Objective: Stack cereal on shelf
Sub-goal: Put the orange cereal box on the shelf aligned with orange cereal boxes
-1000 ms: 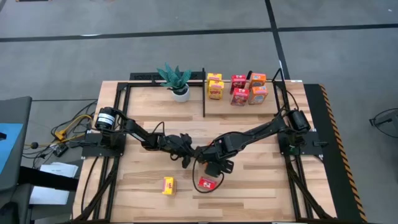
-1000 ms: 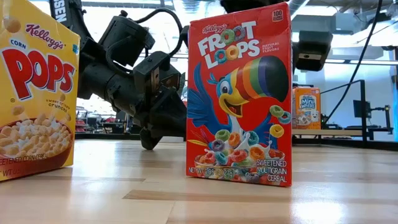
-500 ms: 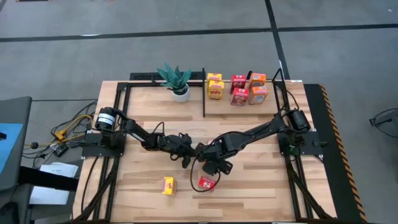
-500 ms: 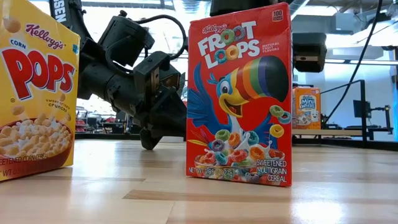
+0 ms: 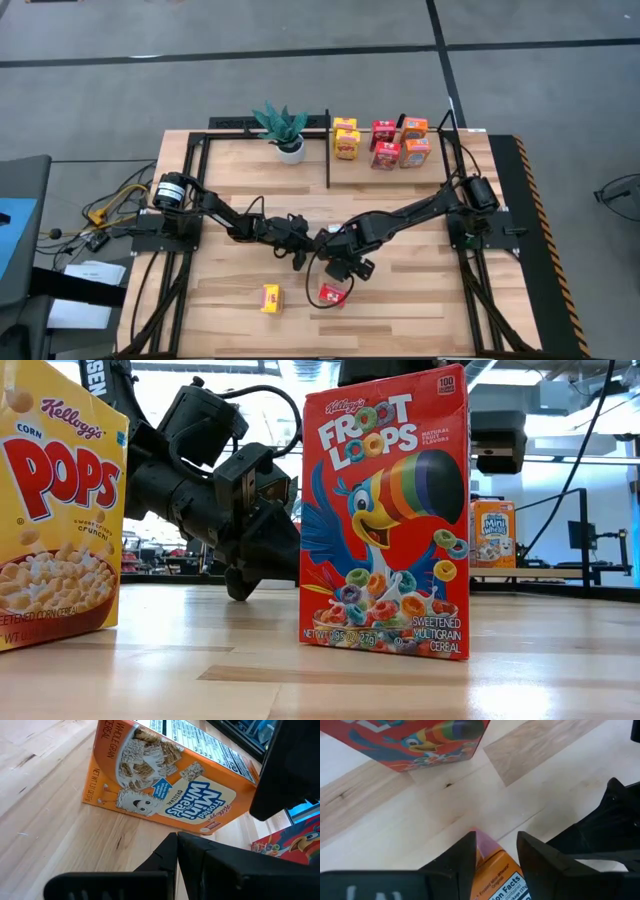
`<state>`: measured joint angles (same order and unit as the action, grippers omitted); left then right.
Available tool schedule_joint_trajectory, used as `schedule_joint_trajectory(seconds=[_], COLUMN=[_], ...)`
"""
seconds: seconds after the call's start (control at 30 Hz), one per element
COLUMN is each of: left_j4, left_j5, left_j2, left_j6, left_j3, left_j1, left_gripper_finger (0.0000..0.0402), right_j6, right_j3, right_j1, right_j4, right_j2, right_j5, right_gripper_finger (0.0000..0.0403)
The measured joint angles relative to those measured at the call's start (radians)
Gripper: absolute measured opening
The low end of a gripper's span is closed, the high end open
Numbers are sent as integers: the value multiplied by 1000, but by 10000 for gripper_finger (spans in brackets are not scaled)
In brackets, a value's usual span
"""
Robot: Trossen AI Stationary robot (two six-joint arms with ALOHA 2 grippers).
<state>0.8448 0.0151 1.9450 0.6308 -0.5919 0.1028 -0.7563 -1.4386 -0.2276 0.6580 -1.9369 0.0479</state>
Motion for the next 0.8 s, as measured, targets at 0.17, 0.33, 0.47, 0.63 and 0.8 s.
schedule_joint_trajectory(seconds=[0.17,0.33,0.47,0.63,0.8], left_j4=[0,0,0,-1,0], left_j5=[-1,-1,-4,-3,-3], left_j2=[0,0,0,0,0], left_j6=[-1,0,-2,-2,5], left_j3=[0,0,0,0,0], left_j1=[0,0,1,1,1], left_gripper_finger=[0,0,0,0,0], right_j6=[0,-6,-74,-174,-253], right_j3=[-39,-82,-95,-94,-94], right_j1=[-1,-1,-6,-15,-13], right_j4=[26,96,205,219,167], right_j2=[0,0,0,0,0], right_j5=[2,2,-4,-44,-56], right_gripper_finger=[193,256,289,299,300])
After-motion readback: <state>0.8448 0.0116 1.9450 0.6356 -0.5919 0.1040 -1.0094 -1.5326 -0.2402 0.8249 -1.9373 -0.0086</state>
